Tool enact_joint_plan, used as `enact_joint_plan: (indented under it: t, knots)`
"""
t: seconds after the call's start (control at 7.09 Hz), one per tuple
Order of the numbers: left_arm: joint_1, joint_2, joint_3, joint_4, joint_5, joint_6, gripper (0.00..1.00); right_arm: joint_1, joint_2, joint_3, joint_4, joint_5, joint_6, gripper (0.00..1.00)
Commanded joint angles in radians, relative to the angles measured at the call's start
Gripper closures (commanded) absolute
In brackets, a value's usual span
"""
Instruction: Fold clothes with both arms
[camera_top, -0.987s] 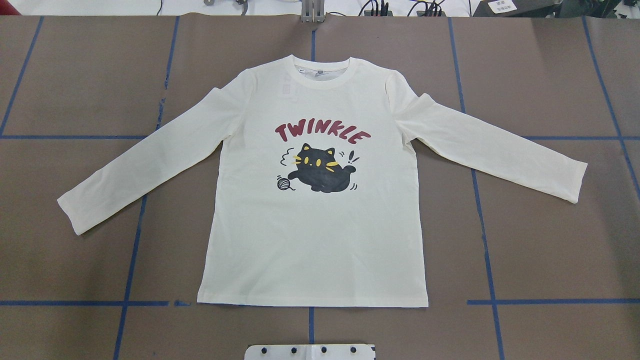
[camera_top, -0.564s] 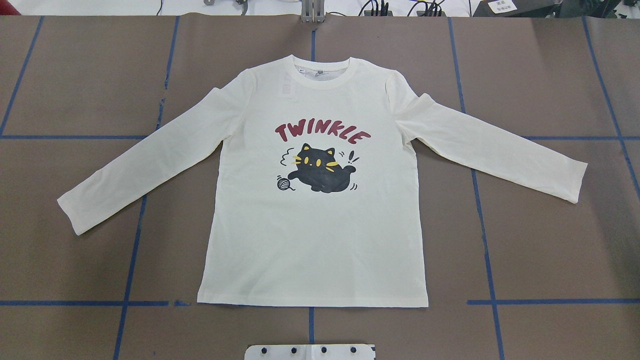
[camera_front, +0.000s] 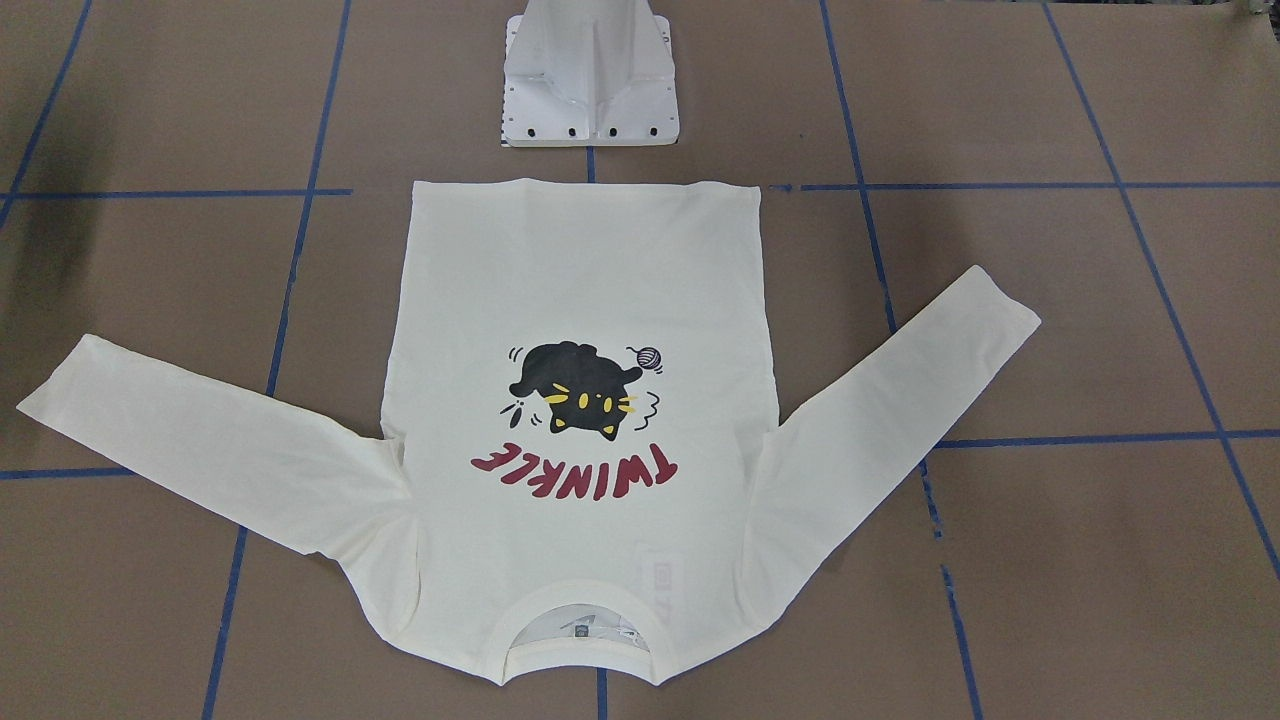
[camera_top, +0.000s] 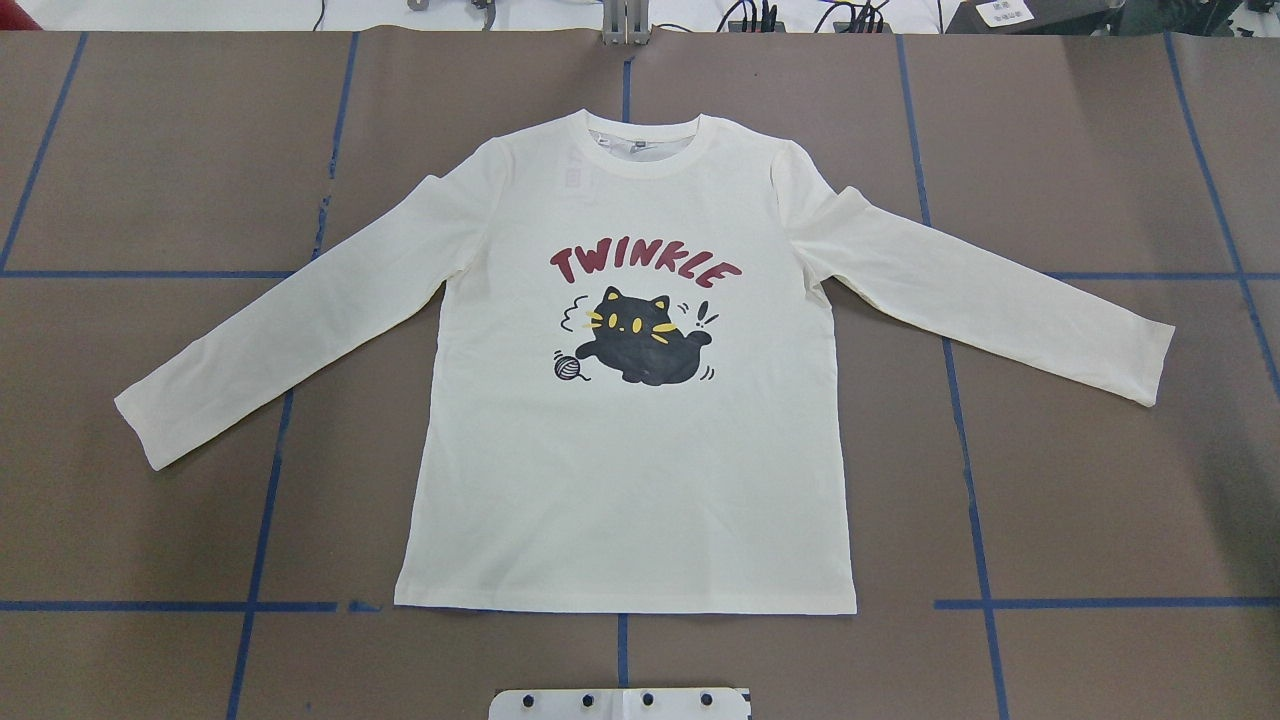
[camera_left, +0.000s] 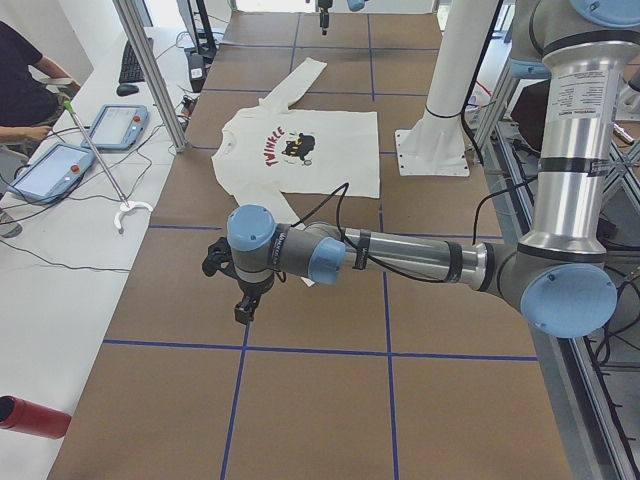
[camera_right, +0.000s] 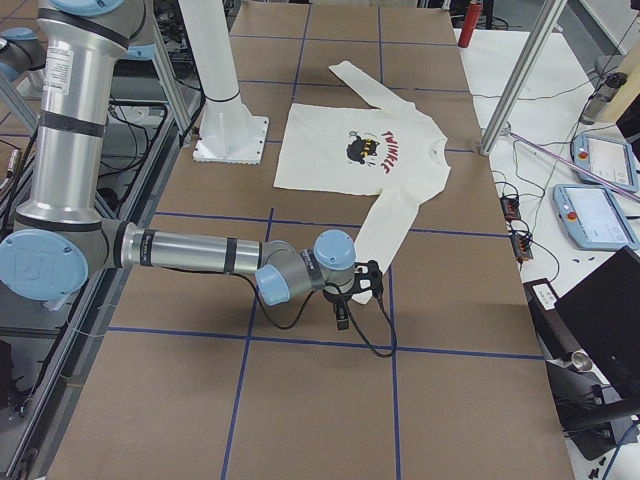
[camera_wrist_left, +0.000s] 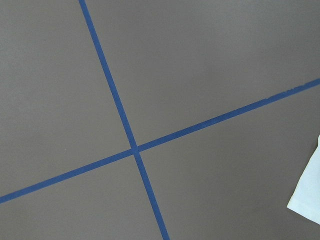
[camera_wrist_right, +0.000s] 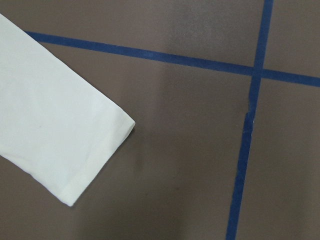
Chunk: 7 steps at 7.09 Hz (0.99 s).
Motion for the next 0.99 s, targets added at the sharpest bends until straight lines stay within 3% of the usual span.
enact_joint_plan:
  t: [0.0,0.42,0.85]
  knots:
    - [0.009,0.01,0.005,-0.068,0.008,-0.045,0.01,-0.05,-0.005,-0.159,0.258,-0.011,0.059,0.0]
    - [0.007,0.038,-0.003,-0.093,0.006,-0.047,0.01,-0.165,0.059,-0.134,0.278,-0.053,0.313,0.0]
    - [0.009,0.044,0.002,-0.094,0.003,-0.047,0.01,-0.232,0.089,-0.127,0.262,-0.127,0.349,0.0]
